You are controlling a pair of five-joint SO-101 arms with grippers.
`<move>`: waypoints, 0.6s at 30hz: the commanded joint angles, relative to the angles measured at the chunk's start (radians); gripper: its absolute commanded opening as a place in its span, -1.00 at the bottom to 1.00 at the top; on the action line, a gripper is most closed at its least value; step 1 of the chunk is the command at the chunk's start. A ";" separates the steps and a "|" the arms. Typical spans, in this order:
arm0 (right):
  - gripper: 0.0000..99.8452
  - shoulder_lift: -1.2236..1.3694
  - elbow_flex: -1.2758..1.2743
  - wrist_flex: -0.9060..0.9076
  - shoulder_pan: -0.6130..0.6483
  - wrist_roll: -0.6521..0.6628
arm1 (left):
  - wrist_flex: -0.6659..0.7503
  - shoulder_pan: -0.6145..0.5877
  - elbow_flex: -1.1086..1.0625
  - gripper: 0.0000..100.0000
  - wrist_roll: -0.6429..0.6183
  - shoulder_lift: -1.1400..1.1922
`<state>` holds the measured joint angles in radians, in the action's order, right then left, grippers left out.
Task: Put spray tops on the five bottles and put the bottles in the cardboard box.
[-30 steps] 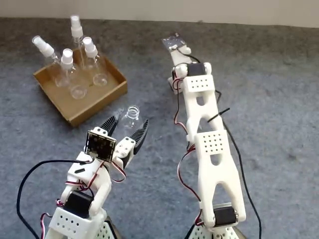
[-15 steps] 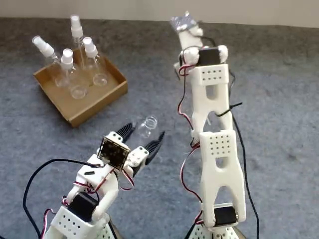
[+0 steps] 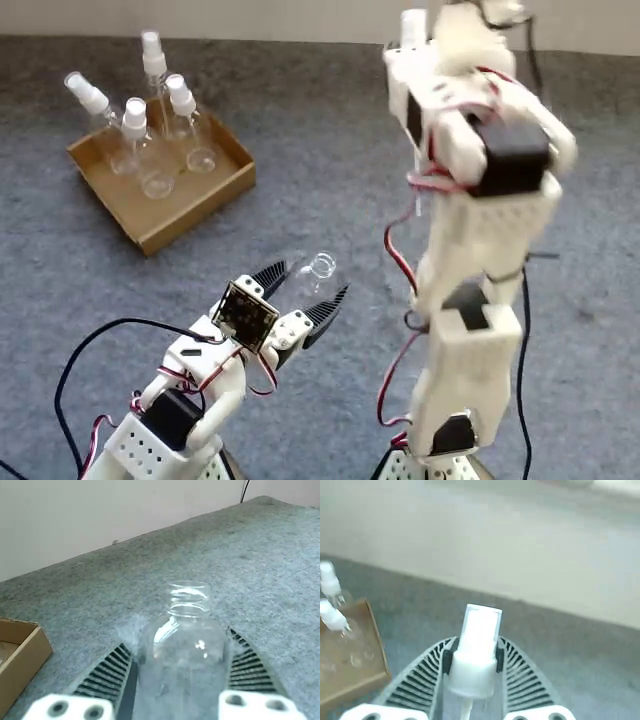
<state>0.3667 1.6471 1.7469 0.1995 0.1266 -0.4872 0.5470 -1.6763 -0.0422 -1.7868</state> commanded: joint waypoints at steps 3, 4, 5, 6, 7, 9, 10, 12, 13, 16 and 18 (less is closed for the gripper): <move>-0.99 -0.232 0.073 0.024 0.007 -0.012 | -0.003 0.013 -0.019 -0.92 -0.014 -0.013; -0.99 -0.275 0.033 0.024 0.007 -0.012 | -0.003 0.013 -0.019 -0.92 -0.014 -0.013; -0.99 -0.323 -0.021 0.024 0.007 -0.012 | -0.003 0.013 -0.019 -0.92 -0.014 -0.013; -0.99 -0.375 -0.085 0.024 0.007 -0.012 | -0.003 0.013 -0.019 -0.92 -0.014 -0.013; -0.99 -0.424 -0.145 0.022 0.007 -0.012 | -0.003 0.013 -0.019 -0.92 -0.014 -0.013; -0.99 -0.530 -0.254 0.022 0.007 -0.014 | -0.003 0.013 -0.019 -0.92 -0.014 -0.013; -0.99 -0.575 -0.302 0.021 0.010 -0.014 | -0.003 0.015 -0.019 -0.92 -0.014 -0.013; -0.99 -0.657 -0.384 0.021 0.010 -0.015 | -0.002 0.018 -0.019 -0.92 -0.014 -0.016; -0.99 -0.690 -0.417 0.019 0.012 -0.015 | -0.002 0.031 -0.019 -0.92 -0.014 -0.021; -0.99 -0.753 -0.489 0.019 0.012 -0.044 | 0.002 0.114 -0.019 -0.92 -0.014 -0.021; -0.99 -0.766 -0.510 0.019 0.012 -0.109 | 0.002 0.176 -0.019 -0.92 -0.014 -0.022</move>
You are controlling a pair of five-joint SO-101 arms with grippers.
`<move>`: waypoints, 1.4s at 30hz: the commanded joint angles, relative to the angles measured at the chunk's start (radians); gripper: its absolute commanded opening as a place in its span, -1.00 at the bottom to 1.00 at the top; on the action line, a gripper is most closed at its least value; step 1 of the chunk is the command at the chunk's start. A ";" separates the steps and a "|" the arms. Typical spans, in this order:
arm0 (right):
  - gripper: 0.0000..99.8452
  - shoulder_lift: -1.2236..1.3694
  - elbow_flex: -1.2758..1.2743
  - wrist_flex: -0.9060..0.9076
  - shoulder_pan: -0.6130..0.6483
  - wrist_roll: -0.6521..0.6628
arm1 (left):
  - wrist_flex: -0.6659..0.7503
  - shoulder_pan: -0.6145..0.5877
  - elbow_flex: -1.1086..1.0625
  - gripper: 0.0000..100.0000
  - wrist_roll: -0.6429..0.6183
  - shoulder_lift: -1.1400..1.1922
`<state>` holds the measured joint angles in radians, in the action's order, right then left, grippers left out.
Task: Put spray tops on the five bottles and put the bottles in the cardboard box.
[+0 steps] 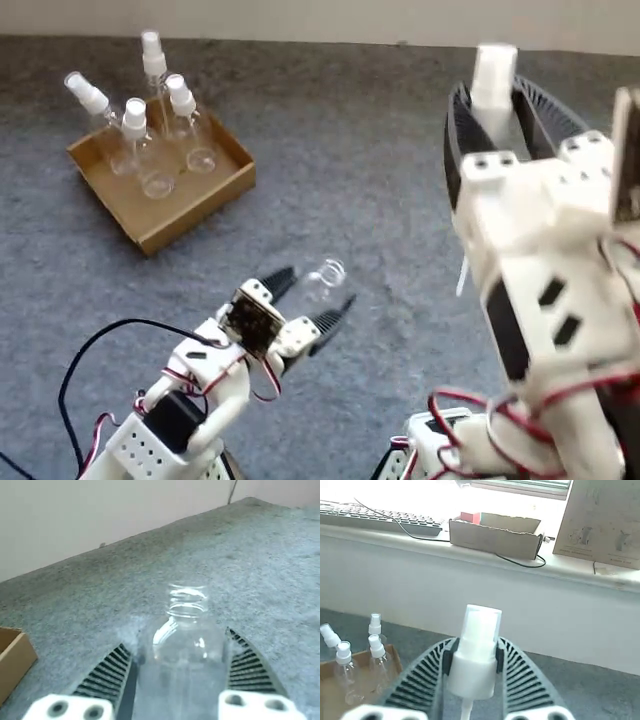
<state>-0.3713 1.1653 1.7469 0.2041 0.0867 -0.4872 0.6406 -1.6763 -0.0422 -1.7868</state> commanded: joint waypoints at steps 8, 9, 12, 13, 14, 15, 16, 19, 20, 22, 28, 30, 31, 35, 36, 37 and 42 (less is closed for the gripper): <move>-0.99 -0.027 -0.042 0.019 0.002 -0.222 | 0.002 0.225 -0.019 -0.92 -0.011 -0.022; -0.99 -0.027 -0.044 0.019 0.002 -0.224 | 0.002 0.225 -0.019 -0.92 -0.011 -0.022; -0.99 -0.025 -0.082 0.019 0.002 -0.227 | 0.002 0.217 -0.019 -0.92 -0.009 -0.022; -0.99 -0.027 -0.110 0.019 0.002 -0.227 | 0.002 0.217 -0.019 -0.92 -0.009 -0.022; -0.99 -0.027 -0.143 0.019 0.002 -0.227 | 0.002 0.217 -0.019 -0.92 -0.009 -0.022; -0.99 -0.027 -0.183 0.019 0.002 -0.227 | 0.002 0.217 -0.019 -0.92 -0.008 -0.022; -0.99 -0.036 -0.225 0.019 0.002 -0.227 | 0.002 0.217 -0.019 -0.92 -0.008 -0.022; -0.99 -0.087 -0.306 0.021 0.002 -0.227 | 0.002 0.217 -0.019 -0.92 -0.008 -0.022; -0.99 -0.128 -0.323 0.021 0.007 -0.227 | 0.002 0.217 -0.019 -0.92 -0.008 -0.022; -0.99 -0.226 -0.354 0.021 0.007 -0.227 | 0.002 0.217 -0.019 -0.92 -0.008 -0.022; -0.99 -0.458 -0.625 -0.051 0.007 -0.227 | 0.003 0.217 -0.019 -0.92 -0.008 -0.022; -0.99 -0.522 -0.757 -0.128 0.007 -0.226 | 0.003 0.217 -0.019 -0.92 -0.008 -0.022; -0.99 -0.553 -0.826 -0.171 0.007 -0.224 | 0.003 0.217 -0.019 -0.92 -0.008 -0.022; -0.99 -0.677 -1.104 -0.357 0.007 -0.222 | 0.003 0.217 -0.019 -0.92 -0.008 -0.022; -0.99 -0.708 -1.167 -0.403 0.007 -0.222 | 0.003 0.217 -0.019 -0.92 -0.008 -0.022; -0.99 -0.736 -1.230 -0.450 0.007 -0.222 | 0.003 0.217 -0.019 -0.92 -0.008 -0.022; -0.99 -0.840 -1.492 -0.639 0.007 -0.221 | 0.003 0.217 -0.019 -0.92 -0.008 -0.022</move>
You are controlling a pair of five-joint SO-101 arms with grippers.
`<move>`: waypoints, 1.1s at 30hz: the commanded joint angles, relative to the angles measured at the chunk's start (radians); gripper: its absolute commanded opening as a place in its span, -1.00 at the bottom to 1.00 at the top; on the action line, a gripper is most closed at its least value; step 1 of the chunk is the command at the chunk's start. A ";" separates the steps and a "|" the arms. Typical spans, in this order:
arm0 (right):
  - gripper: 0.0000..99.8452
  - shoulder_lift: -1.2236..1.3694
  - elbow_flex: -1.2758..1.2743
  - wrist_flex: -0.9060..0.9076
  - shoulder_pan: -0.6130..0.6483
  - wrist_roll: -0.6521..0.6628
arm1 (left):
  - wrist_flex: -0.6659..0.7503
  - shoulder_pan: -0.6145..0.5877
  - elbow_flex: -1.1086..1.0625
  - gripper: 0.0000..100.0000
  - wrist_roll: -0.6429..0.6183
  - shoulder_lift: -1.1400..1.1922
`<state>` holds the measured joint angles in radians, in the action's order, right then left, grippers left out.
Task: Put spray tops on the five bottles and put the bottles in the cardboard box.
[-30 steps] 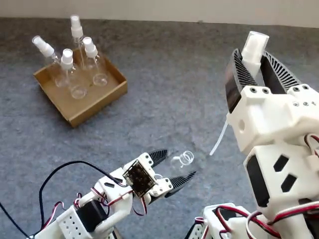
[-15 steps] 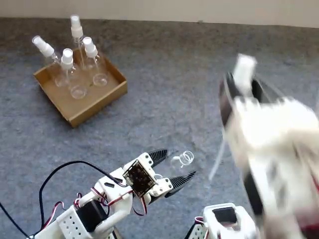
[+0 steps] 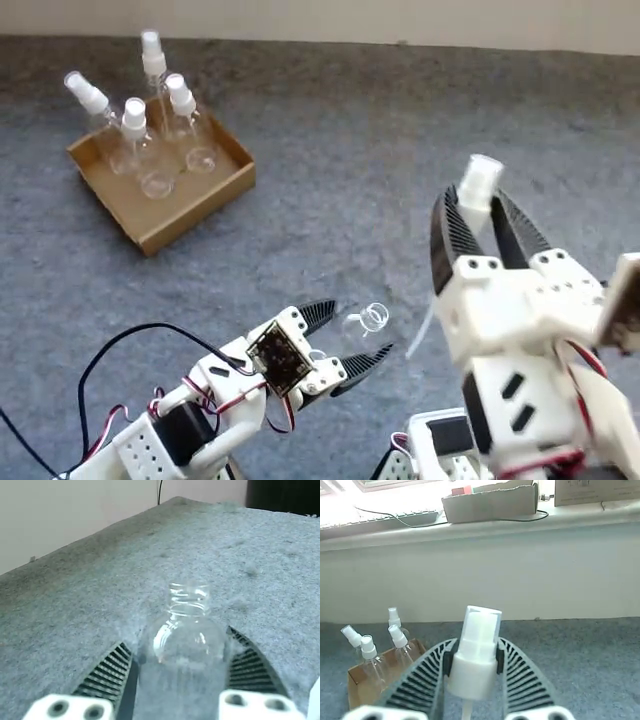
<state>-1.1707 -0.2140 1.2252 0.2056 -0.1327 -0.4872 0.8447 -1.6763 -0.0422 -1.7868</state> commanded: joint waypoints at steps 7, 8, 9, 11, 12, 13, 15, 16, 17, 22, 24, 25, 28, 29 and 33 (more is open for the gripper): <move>-0.99 -0.140 -0.372 -0.321 0.005 0.000 | 0.003 0.013 -0.019 -0.92 -0.008 -0.022; -0.99 -0.153 -0.395 -0.349 0.005 0.000 | 0.003 0.013 -0.019 -0.92 -0.008 -0.022; -0.99 -0.165 -0.414 -0.366 0.005 0.000 | 0.003 0.013 -0.019 -0.92 -0.008 -0.022; -0.99 -0.186 -0.444 -0.386 0.005 -0.005 | 0.003 0.013 -0.019 -0.92 -0.008 -0.022; -0.99 -0.194 -0.452 -0.386 0.005 -0.006 | 0.003 0.013 -0.019 -0.92 -0.008 -0.022; -0.99 -0.197 -0.455 -0.386 0.005 -0.006 | 0.003 0.013 -0.019 -0.92 -0.008 -0.022; -0.99 -0.202 -0.456 -0.387 0.005 -0.006 | 0.003 0.013 -0.019 -0.92 -0.008 -0.022; -0.99 -0.202 -0.456 -0.387 0.005 -0.003 | 0.003 0.013 -0.019 -0.92 -0.008 -0.022; -0.99 -0.202 -0.456 -0.389 0.005 -0.002 | 0.003 0.013 -0.019 -0.92 -0.008 -0.022; -0.99 -0.208 -0.458 -0.470 0.005 -0.006 | 0.003 0.013 -0.019 -0.92 -0.008 -0.022; -0.99 -0.208 -0.463 -0.473 0.007 -0.008 | 0.003 0.013 -0.019 -0.92 -0.008 -0.022; -0.99 -0.208 -0.463 -0.475 0.007 -0.008 | 0.003 0.013 -0.019 -0.92 -0.008 -0.022; -0.99 -0.208 -0.466 -0.473 0.008 -0.008 | 0.003 0.013 -0.019 -0.92 -0.008 -0.022; -0.99 -0.208 -0.475 -0.473 0.016 -0.008 | 0.003 0.013 -0.019 -0.92 -0.008 -0.022; -0.99 -0.208 -0.532 -0.475 0.090 -0.008 | 0.003 0.013 -0.019 -0.92 -0.008 -0.022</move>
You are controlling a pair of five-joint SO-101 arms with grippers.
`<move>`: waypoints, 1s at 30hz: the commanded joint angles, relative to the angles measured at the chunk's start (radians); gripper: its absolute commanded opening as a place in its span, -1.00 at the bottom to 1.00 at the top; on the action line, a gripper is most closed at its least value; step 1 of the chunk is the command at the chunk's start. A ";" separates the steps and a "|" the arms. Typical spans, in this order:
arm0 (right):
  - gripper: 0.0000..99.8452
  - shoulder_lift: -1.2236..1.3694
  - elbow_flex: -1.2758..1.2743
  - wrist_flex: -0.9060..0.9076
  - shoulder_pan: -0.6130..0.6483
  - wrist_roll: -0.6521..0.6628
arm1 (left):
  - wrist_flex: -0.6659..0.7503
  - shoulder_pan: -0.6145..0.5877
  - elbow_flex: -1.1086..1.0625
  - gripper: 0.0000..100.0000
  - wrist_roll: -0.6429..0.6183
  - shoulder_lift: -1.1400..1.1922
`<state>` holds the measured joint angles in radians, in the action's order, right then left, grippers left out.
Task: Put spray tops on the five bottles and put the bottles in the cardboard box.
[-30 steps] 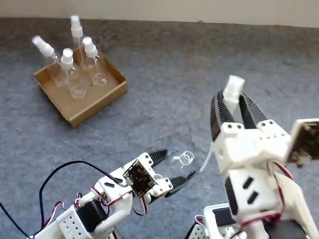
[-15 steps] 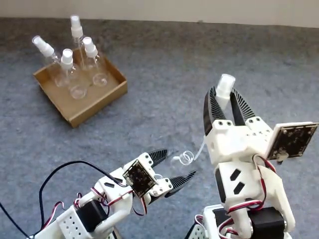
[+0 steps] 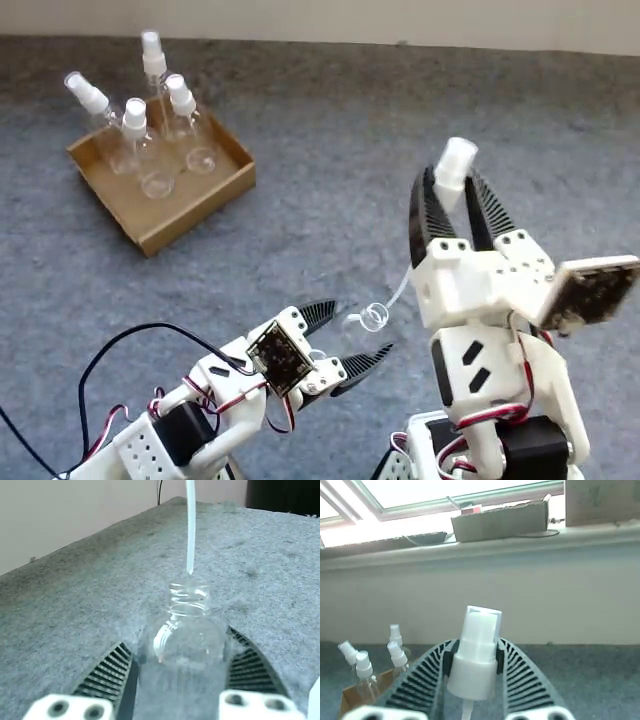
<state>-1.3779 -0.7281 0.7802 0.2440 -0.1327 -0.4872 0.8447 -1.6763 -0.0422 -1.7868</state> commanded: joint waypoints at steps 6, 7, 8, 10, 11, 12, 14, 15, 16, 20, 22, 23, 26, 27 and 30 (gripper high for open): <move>-0.99 -0.002 -0.064 -0.030 0.071 -0.005 | 0.003 -0.019 -0.019 -0.92 -0.011 -0.022; -0.99 -0.002 -0.070 -0.030 0.071 -0.006 | 0.008 -0.038 -0.019 -0.92 -0.012 -0.022; -0.99 -0.002 -0.077 -0.028 0.073 -0.006 | 0.028 -0.058 -0.019 -0.92 -0.012 -0.022; -0.99 -0.002 -0.101 -0.027 0.076 -0.006 | 0.074 -0.097 -0.019 -0.92 -0.014 -0.022; -0.99 -0.002 -0.114 -0.027 0.077 -0.006 | 0.091 -0.116 -0.019 -0.92 -0.014 -0.022; -0.99 -0.002 -0.131 -0.027 0.077 -0.006 | 0.101 -0.128 -0.019 -0.92 -0.014 -0.022; -0.99 -0.002 -0.163 -0.027 0.077 -0.008 | 0.114 -0.143 -0.019 -0.92 -0.014 -0.022; -0.99 -0.002 -0.180 -0.027 0.079 -0.008 | 0.120 -0.147 -0.019 -0.92 -0.014 -0.022; -0.99 -0.002 -0.196 -0.027 0.079 -0.008 | 0.120 -0.150 -0.019 -0.92 -0.014 -0.022; -0.99 -0.004 -0.242 -0.025 0.114 -0.008 | 0.135 -0.151 -0.019 -0.92 -0.014 -0.022; -0.98 -0.031 -0.245 -0.008 0.160 -0.003 | 0.135 -0.151 -0.019 -0.92 -0.014 -0.022; -0.98 -0.056 -0.245 0.007 0.186 -0.002 | 0.135 -0.151 -0.019 -0.92 -0.014 -0.022; -0.98 -0.157 -0.249 0.035 0.229 0.000 | 0.133 -0.151 -0.019 -0.92 -0.014 -0.022; -0.98 -0.194 -0.251 0.036 0.231 0.000 | 0.133 -0.151 -0.019 -0.92 -0.014 -0.022; -0.98 -0.282 -0.262 0.041 0.231 0.000 | 0.133 -0.151 -0.019 -0.92 -0.014 -0.022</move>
<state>-1.5804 -0.9904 0.8124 0.4603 -0.1373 -0.3798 0.7066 -1.6763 -0.0437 -1.7868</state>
